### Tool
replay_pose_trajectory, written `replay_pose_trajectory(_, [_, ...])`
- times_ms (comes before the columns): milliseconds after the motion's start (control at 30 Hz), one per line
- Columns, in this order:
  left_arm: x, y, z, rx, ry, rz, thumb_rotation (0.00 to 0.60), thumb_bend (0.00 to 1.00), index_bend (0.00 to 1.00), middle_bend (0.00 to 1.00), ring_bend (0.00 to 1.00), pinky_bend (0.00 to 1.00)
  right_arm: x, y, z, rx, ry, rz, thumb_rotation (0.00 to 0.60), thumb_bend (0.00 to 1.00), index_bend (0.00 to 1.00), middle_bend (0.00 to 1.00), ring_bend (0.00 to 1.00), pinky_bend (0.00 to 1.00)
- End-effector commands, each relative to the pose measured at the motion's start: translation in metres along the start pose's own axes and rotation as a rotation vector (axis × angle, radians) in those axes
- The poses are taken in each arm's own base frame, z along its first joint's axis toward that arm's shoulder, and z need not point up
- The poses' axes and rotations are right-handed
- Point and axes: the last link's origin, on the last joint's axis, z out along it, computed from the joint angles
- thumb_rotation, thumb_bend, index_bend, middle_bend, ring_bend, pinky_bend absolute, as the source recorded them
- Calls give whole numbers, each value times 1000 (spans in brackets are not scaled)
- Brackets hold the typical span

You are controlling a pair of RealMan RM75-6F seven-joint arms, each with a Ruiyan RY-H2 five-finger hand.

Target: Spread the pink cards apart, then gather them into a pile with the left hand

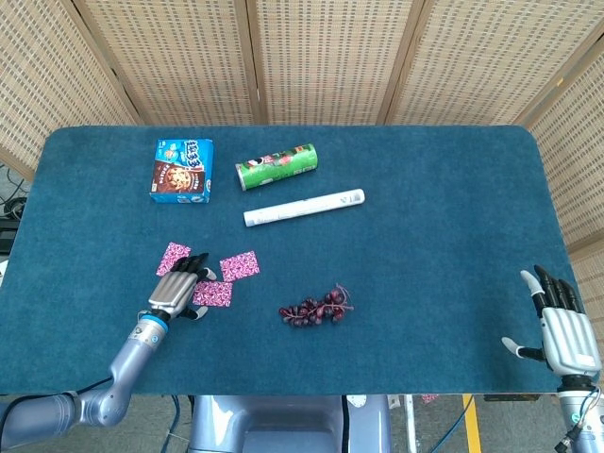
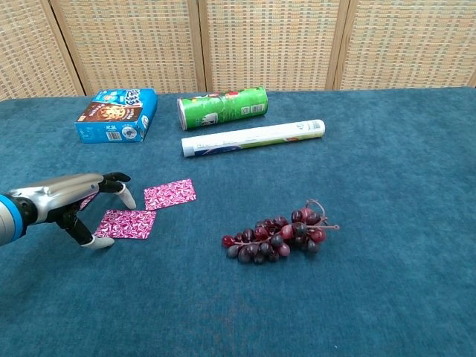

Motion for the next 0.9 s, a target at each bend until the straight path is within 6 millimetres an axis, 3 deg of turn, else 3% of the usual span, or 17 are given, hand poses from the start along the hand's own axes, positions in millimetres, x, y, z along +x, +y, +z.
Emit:
replay_pose_trajectory(33, [0, 0, 0, 0, 2, -1, 600, 309, 698, 0, 0, 0, 0, 0, 0, 0, 0, 0, 600, 129, 68, 0, 0, 0])
replay_pose_trajectory(633, [2, -1, 0, 8, 23, 0, 600, 311, 709, 0, 0, 0, 0, 0, 0, 0, 0, 0, 600, 131, 68, 0, 0, 0])
replay_pose_trajectory(900, [17, -9, 1, 33, 54, -13, 600, 308, 709, 0, 0, 0, 0, 0, 0, -1, -1, 1, 600, 131, 68, 0, 0, 0])
